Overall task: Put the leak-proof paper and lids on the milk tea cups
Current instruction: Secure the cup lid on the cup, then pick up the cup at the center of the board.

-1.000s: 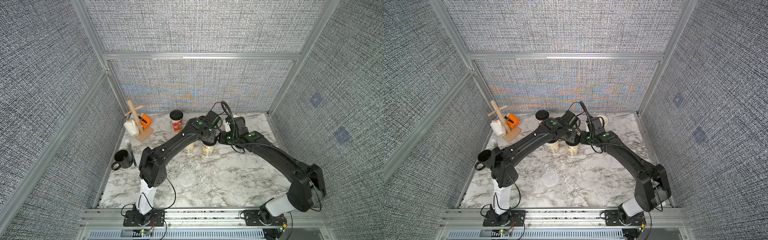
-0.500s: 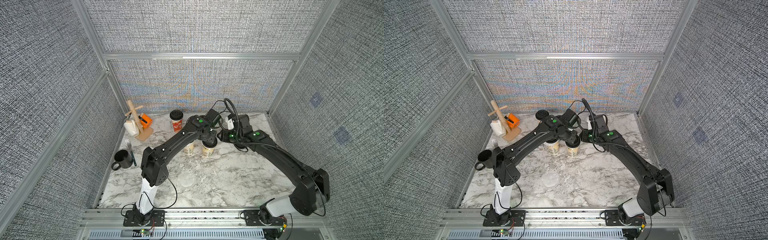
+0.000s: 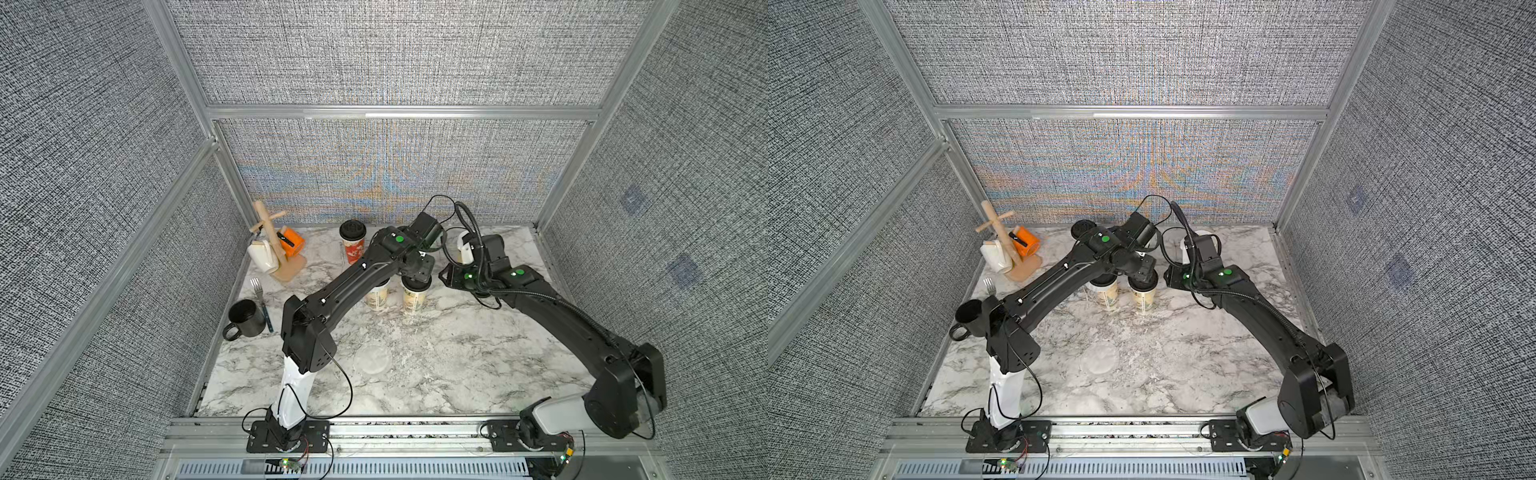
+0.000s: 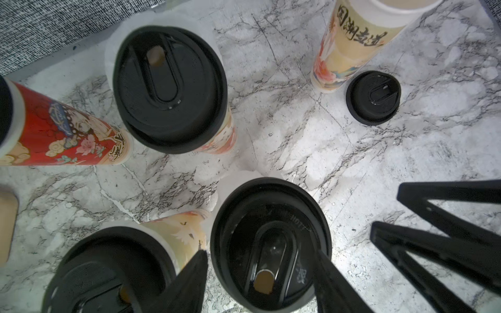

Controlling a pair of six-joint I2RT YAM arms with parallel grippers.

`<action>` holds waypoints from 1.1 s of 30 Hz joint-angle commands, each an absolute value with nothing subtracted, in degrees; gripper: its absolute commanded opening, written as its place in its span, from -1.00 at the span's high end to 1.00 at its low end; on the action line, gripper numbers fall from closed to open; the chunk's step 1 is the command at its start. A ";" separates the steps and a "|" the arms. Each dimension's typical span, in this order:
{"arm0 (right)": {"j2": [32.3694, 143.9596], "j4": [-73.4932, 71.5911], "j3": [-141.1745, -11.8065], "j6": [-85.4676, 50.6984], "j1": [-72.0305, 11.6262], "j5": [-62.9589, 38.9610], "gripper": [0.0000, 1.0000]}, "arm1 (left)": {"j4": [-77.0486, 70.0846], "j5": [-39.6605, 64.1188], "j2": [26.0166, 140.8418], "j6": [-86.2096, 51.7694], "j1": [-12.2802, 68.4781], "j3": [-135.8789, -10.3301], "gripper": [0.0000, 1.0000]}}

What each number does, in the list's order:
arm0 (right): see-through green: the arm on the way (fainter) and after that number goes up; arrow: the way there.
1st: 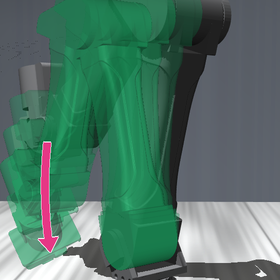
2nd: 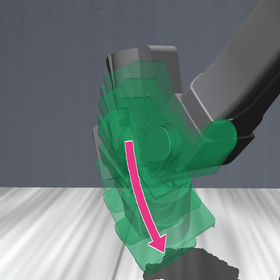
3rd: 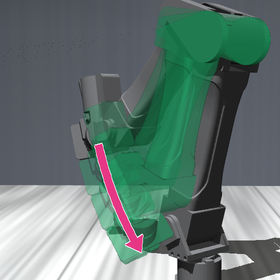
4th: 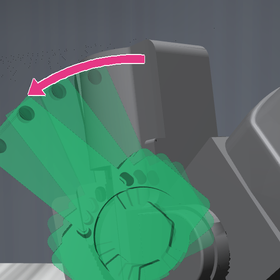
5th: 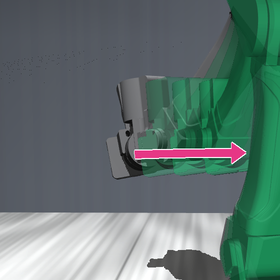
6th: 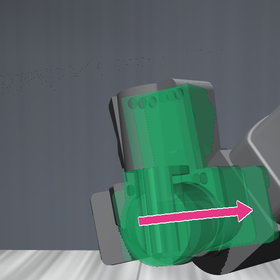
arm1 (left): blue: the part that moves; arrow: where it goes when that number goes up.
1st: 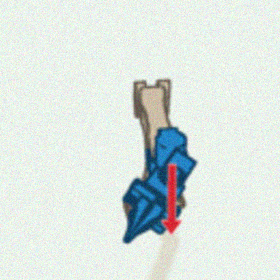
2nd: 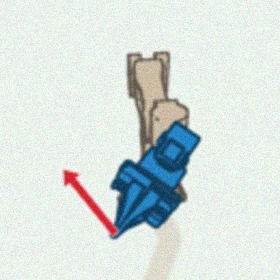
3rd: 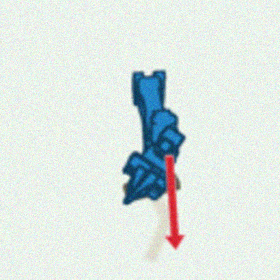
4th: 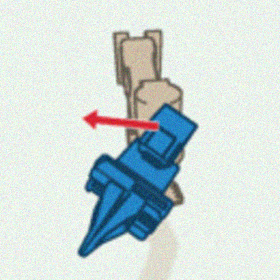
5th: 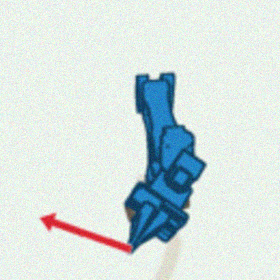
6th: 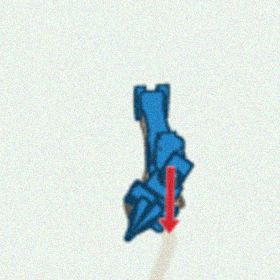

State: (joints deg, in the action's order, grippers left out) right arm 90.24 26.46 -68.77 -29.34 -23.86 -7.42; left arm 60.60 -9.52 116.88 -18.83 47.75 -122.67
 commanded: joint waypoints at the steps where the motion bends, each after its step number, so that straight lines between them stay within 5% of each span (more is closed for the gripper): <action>1: 88.32 25.48 -68.26 -27.69 -22.26 -3.80 -0.12 | 58.97 -10.81 114.66 -18.20 47.72 -123.03 -0.28; 5: 86.33 25.54 -66.60 -22.26 -18.38 -1.48 -0.73 | 56.96 -12.86 108.47 -17.84 47.64 -118.33 -0.35; 8: 87.51 24.39 -66.18 -17.17 -15.68 -0.70 -0.96 | 50.48 -13.09 100.05 -17.96 46.86 -107.99 -0.42; 15: 94.74 15.73 -68.67 -12.27 -13.22 2.31 -0.96 | 32.43 -11.56 78.50 -19.42 42.29 -81.98 -1.00; 33: 111.62 5.66 -78.28 -10.81 -11.40 5.25 -0.96 | 28.71 -11.58 65.33 -22.51 38.58 -63.92 -1.00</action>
State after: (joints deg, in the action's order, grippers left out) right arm 110.65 9.23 -77.49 -11.07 -11.55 4.62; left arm 30.11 -11.44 65.98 -21.69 38.59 -64.75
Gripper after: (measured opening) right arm 0.980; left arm 0.999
